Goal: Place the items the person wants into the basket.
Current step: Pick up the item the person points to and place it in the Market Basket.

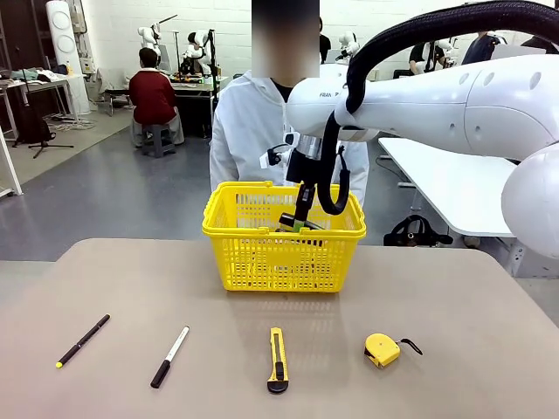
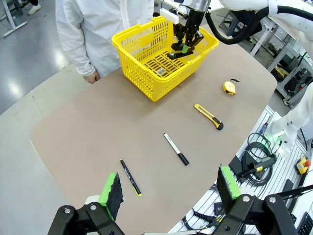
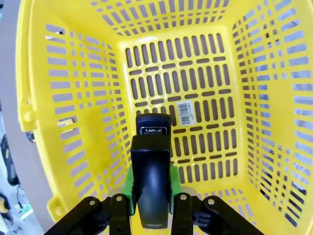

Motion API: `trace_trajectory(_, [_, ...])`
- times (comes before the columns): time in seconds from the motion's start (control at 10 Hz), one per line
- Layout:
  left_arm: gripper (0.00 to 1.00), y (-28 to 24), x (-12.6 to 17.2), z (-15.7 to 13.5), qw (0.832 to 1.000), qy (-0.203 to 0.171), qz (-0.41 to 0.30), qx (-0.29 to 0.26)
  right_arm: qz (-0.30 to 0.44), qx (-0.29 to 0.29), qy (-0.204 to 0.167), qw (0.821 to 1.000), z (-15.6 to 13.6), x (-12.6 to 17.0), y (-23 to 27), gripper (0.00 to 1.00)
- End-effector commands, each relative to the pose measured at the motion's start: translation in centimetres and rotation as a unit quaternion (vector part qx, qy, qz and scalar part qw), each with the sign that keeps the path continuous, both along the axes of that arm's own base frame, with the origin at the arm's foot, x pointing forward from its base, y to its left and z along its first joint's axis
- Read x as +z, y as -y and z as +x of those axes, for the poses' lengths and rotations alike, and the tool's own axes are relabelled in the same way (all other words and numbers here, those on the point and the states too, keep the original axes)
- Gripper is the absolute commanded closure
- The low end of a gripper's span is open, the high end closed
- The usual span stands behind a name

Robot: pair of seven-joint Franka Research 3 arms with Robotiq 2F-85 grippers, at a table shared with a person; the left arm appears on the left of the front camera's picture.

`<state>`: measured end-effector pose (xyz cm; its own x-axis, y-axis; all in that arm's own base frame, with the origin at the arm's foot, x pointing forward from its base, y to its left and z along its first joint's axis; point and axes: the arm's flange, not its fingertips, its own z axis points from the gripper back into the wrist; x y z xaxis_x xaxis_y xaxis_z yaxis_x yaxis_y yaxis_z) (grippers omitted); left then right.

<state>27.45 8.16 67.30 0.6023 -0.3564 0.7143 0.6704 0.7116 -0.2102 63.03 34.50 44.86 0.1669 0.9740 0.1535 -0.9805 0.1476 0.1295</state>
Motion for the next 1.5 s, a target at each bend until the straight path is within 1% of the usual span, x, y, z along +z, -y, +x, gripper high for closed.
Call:
trace_trajectory(0.0, [0.0,-0.1,-0.2,-0.1,1.0,0.006,-0.001,-0.003,-0.01,0.008,-0.002,1.0,-0.5,-1.5,-0.4,1.0])
trace_trajectory(0.1, [0.0,-0.1,-0.2,-0.1,1.0,0.006,-0.001,-0.003,-0.011,0.009,-0.008,1.0,-0.6,-2.1,-0.5,1.0])
trace_trajectory(0.3, [0.0,-0.1,-0.2,-0.1,1.0,0.006,-0.001,-0.003,-0.009,0.009,-0.011,1.0,-0.7,-2.1,-0.5,1.0])
trace_trajectory(0.4, [0.0,-0.1,-0.2,-0.1,1.0,0.006,-0.001,-0.003,-0.008,0.011,-0.014,1.0,-0.8,-2.1,-0.4,0.09])
trace_trajectory(0.5, [0.0,-0.1,-0.2,-0.1,1.0,0.006,-0.001,-0.003,-0.007,0.008,-0.014,1.0,-0.7,-1.9,-0.3,0.09])
trace_trajectory(0.6, [0.0,-0.1,-0.2,-0.1,1.0,0.006,-0.001,-0.003,-0.006,0.008,-0.014,1.0,-0.7,-1.9,-0.3,0.0])
trace_trajectory(0.7, [0.0,-0.1,-0.2,-0.1,1.0,0.006,-0.001,-0.003,-0.006,0.007,-0.015,1.0,-0.7,-2.0,-0.2,0.06])
trace_trajectory(0.8, [0.0,-0.1,-0.2,-0.1,1.0,0.006,-0.001,-0.003,-0.006,0.007,-0.016,1.0,-0.7,-1.9,-0.2,0.0])
trace_trajectory(1.1, [0.0,-0.1,-0.2,-0.1,1.0,0.006,-0.001,-0.003,-0.004,0.002,-0.013,1.0,-0.8,-1.3,-0.2,0.0])
trace_trajectory(1.2, [0.0,-0.1,-0.2,-0.1,1.0,0.006,-0.001,-0.003,0.0,-0.016,-0.009,1.0,-1.4,0.8,0.0,0.07])
trace_trajectory(1.3, [0.0,-0.1,-0.2,-0.1,1.0,0.006,-0.001,-0.003,0.006,-0.058,0.015,0.998,-3.1,6.0,1.6,0.07])
trace_trajectory(1.4, [0.0,-0.1,-0.2,-0.1,1.0,0.006,-0.001,-0.003,0.027,-0.088,0.046,0.995,-5.2,11.6,4.3,0.07])
